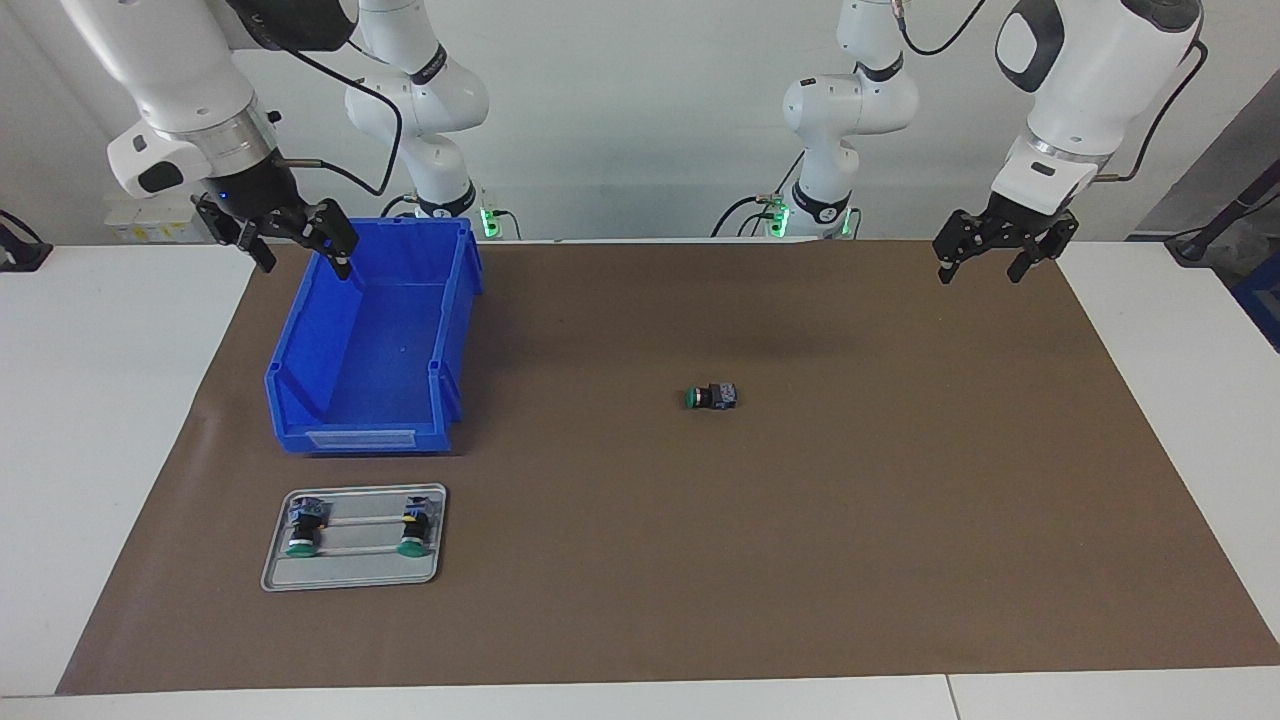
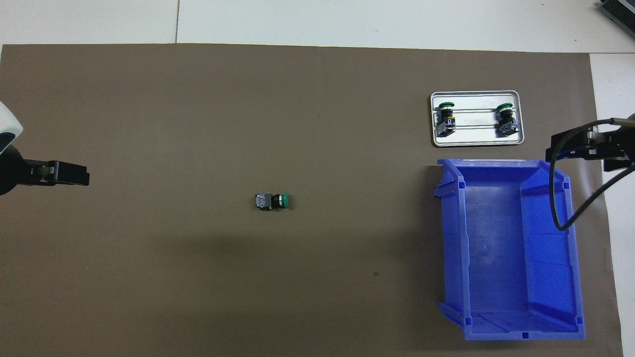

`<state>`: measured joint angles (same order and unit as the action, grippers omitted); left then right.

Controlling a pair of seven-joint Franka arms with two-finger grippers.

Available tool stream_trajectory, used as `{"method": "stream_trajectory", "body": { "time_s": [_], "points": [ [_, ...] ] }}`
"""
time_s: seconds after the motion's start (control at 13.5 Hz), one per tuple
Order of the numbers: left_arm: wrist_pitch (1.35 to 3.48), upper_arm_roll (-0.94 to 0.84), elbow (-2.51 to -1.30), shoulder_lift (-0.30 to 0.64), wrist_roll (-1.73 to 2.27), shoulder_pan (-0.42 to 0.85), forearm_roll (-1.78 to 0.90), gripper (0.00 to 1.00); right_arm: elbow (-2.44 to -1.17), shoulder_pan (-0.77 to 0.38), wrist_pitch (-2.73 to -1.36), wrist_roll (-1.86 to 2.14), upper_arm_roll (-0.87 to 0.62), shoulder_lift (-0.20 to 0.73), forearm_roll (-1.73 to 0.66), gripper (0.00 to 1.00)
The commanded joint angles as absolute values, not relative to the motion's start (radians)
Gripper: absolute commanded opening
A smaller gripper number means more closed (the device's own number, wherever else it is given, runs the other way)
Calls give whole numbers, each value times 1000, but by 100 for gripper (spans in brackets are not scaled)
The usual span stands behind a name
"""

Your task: Place and press button with both arms

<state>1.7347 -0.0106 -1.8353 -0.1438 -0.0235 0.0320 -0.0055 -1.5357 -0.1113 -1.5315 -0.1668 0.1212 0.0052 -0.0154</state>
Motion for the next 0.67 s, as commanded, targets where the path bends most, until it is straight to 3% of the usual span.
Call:
{"method": "stream_trajectory", "body": {
  "time_s": [0.0, 0.59],
  "points": [
    [1746, -11, -1868, -173, -34, 28, 11, 100, -1548, -100, -1536, -146, 112, -5, -32, 100],
    [1770, -37, -1858, -166, -49, 60, 11, 100, -1548, -100, -1535, -146, 112, -5, -32, 100]
  ]
}}
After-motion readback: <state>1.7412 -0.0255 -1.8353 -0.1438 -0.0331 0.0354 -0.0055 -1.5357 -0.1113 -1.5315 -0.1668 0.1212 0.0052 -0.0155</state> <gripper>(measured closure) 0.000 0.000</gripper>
